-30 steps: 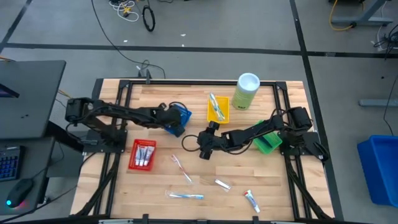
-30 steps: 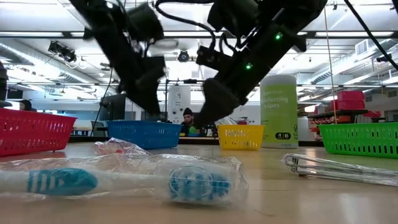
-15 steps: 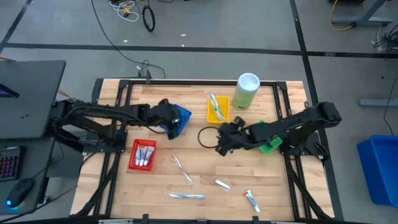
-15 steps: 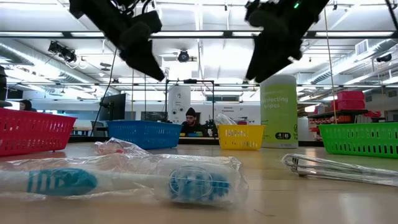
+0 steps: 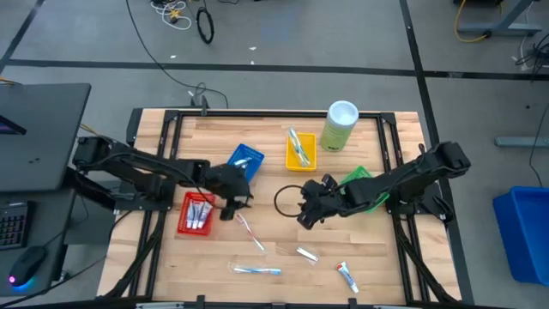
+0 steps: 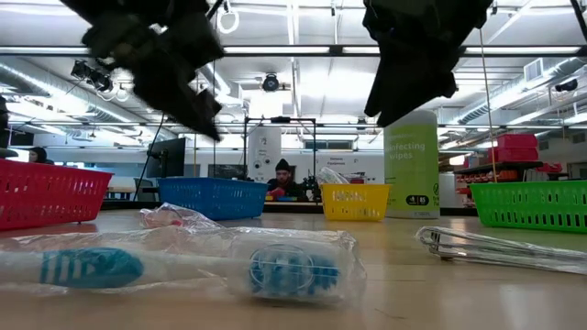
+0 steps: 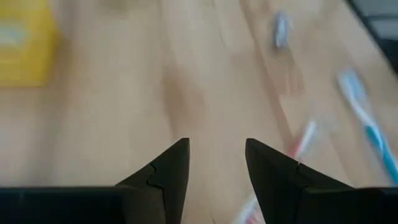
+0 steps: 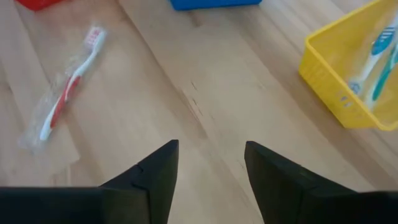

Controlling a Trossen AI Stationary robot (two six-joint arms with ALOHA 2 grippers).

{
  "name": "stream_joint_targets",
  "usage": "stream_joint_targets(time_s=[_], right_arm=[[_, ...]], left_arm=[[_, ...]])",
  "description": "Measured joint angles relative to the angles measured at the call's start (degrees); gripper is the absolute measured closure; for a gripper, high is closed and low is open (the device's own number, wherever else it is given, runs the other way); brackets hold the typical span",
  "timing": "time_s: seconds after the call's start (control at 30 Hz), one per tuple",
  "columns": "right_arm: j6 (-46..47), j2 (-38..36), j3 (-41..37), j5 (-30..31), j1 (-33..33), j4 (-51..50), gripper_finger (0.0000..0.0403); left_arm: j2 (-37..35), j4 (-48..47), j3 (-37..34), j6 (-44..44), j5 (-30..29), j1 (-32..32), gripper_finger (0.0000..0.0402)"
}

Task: Pick & Place Travel size toiletries
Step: Put the red toothbrush into the yellow basket

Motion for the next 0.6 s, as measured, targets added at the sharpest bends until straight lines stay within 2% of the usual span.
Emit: stream_joint_targets(time_s=[0.2, 0.47, 0.6], right_arm=[[-0.3, 0.78, -0.02, 0.73, 0.07, 2.21, 0.022], [-0.45, 1.39, -0.02, 0.7, 0.07, 2.67, 0.0234], [-0.7, 1.39, 0.0, 0.73, 0.07, 3.59, 0.024]], left_arm=[[5.2, 0.59, -1.72, 0.06, 0.12, -5.34, 0.0235], [14.08, 4.61, -1.17, 4.4, -1.1, -11.44, 0.0235], [16.98, 4.85, -0.62, 5.06, -3.83, -13.32, 0.0235]])
